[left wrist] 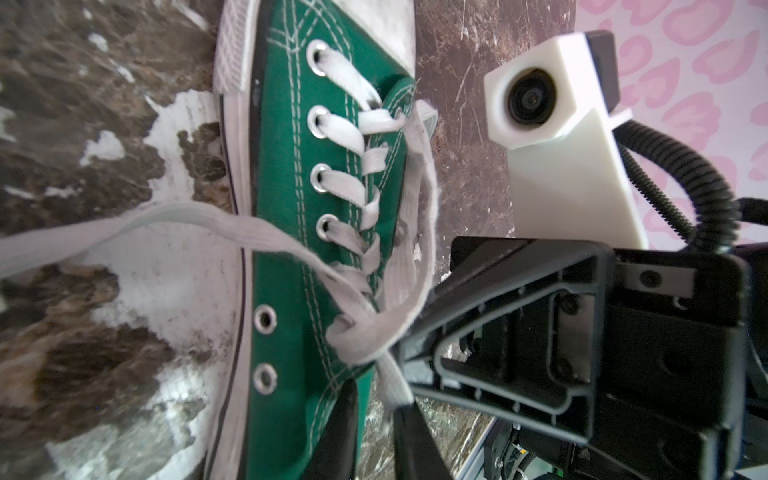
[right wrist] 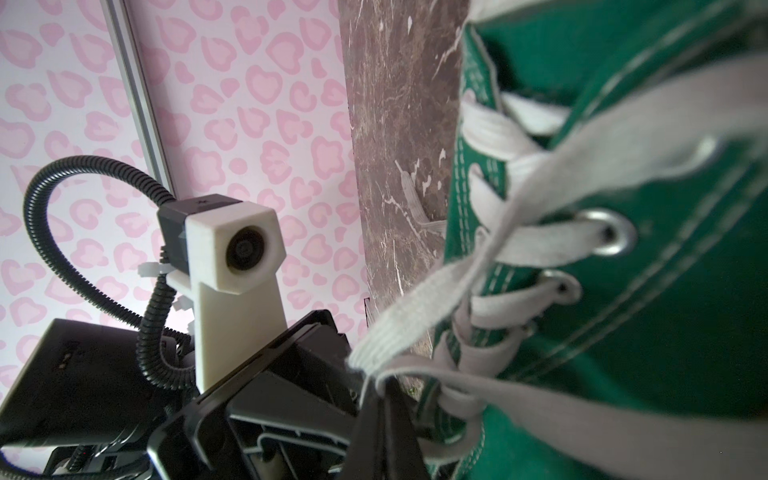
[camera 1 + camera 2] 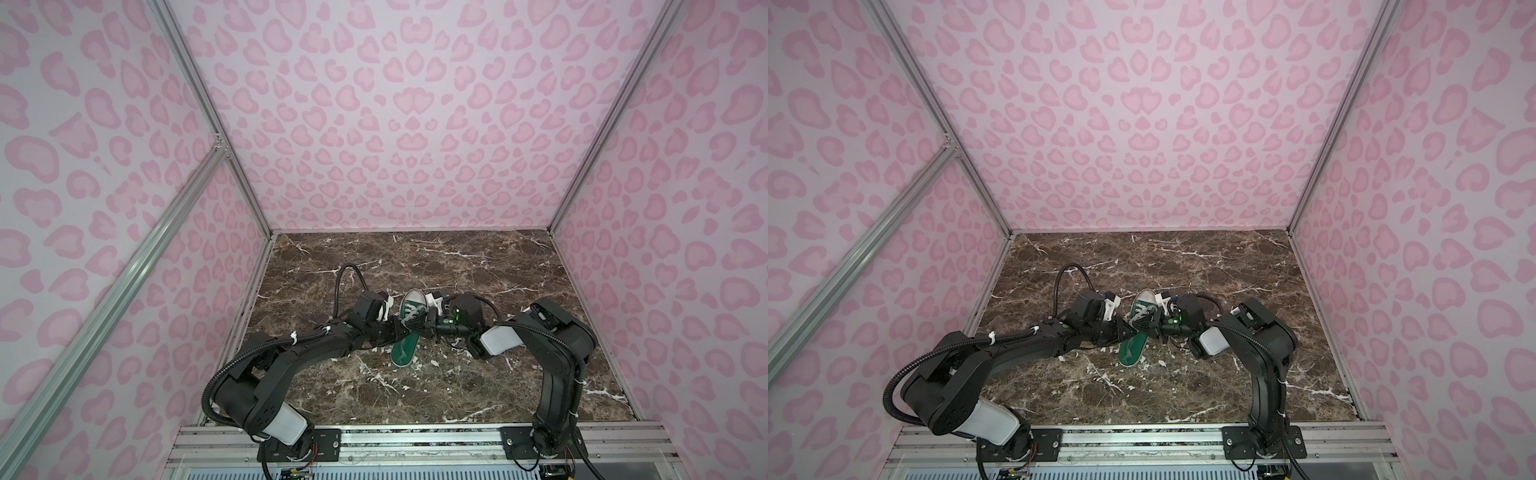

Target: Tie the shoes

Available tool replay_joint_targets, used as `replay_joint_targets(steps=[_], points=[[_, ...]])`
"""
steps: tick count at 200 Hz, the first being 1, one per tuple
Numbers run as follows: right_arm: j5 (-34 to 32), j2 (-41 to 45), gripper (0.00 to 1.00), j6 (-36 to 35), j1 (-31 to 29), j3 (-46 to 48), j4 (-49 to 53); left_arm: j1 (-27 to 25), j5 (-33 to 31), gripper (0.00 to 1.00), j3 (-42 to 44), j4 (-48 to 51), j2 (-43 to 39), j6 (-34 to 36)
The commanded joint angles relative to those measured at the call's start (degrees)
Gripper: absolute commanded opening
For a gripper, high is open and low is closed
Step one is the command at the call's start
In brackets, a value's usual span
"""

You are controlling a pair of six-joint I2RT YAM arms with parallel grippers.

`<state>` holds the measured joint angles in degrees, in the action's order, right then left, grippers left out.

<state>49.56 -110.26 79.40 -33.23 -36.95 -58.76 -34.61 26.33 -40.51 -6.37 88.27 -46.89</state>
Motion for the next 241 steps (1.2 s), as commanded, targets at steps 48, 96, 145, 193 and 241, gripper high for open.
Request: replay_joint_targets(steps=[48,96,145,193,241], points=[[0.4,-0.4,0.03,0.1,0.0,0.0,-2.1,0.1,-0.6,0.04,0.8,-0.5,-1.0,0.4],[0.2,-0.2,0.15,-0.2,0.1,0.1,-1.8,0.1,-1.4,0.04,1.0,2.3,-2.2,1.7],[0.0,0.3,0.22,-1.0,0.4,0.2,-0.7,0.1,-1.9,0.04,1.0,4.7,-3.3,2.7],[-0.5,1.3,0.26,-2.9,0.5,0.3,2.5,0.1,-2.3,0.04,0.8,7.1,-4.3,3.6],[-0.5,2.6,0.29,-5.0,0.6,0.4,6.4,0.1,-2.2,0.04,0.7,8.5,-4.5,4.2]])
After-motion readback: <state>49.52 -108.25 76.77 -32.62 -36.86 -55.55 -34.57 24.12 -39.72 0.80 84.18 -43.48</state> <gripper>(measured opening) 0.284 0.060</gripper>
